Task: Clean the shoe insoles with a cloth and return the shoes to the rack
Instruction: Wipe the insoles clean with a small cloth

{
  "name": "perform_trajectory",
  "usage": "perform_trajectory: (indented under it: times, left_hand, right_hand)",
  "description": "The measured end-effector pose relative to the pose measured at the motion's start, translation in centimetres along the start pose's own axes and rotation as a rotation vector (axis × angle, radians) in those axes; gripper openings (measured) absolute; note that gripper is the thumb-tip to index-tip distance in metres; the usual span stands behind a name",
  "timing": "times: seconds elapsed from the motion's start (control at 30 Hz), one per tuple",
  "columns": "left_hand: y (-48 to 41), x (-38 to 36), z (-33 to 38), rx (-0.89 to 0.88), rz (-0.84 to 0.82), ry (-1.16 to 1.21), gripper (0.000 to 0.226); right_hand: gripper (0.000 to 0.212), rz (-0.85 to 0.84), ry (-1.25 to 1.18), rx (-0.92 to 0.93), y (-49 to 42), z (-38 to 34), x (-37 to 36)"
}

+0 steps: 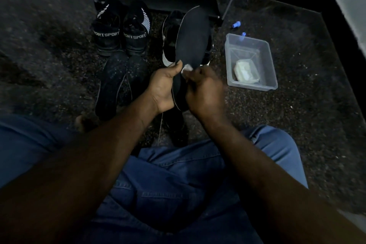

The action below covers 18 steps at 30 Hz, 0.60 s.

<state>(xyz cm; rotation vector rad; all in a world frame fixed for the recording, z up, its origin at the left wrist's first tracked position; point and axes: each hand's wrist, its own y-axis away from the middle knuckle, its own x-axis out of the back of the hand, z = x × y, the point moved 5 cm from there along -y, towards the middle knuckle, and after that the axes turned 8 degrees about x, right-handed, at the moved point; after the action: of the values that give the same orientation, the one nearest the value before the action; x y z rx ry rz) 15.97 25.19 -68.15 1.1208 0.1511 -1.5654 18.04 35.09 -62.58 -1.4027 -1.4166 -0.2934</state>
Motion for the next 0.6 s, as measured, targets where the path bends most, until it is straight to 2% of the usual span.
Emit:
perform_trajectory:
  times: [0.1,0.27,0.37,0.47,0.6]
  left_hand:
    - [-0.4,0.6,0.4,-0.030,0.015,0.056,0.035]
    - [-0.7,0.6,0.4,-0.041,0.013,0.049,0.029]
    - [-0.7,0.4,0.4,-0.054,-0.006,0.012,0.027]
    - [-0.3,-0.1,0.3,-0.062,-0.007,-0.040,0.037]
    - [-0.1,-0.4,0.7,-0.076,0.009,-0.039,0.028]
  right_hand:
    - [0.029,-0.093,-0.091,0.078,3.0,-2.1,-0.7]
    - [0.023,-0.218,-0.128,0.104,3.3,-0.6,0.5]
    - [0.013,-0.065,-0.081,0.040,0.7,1.0,2.7]
    - [0.017,0.092,0.006,-0.048,-1.6,1.7,3.6]
    - [0.023,0.024,0.001,0.004,-0.8,-0.4,1.2]
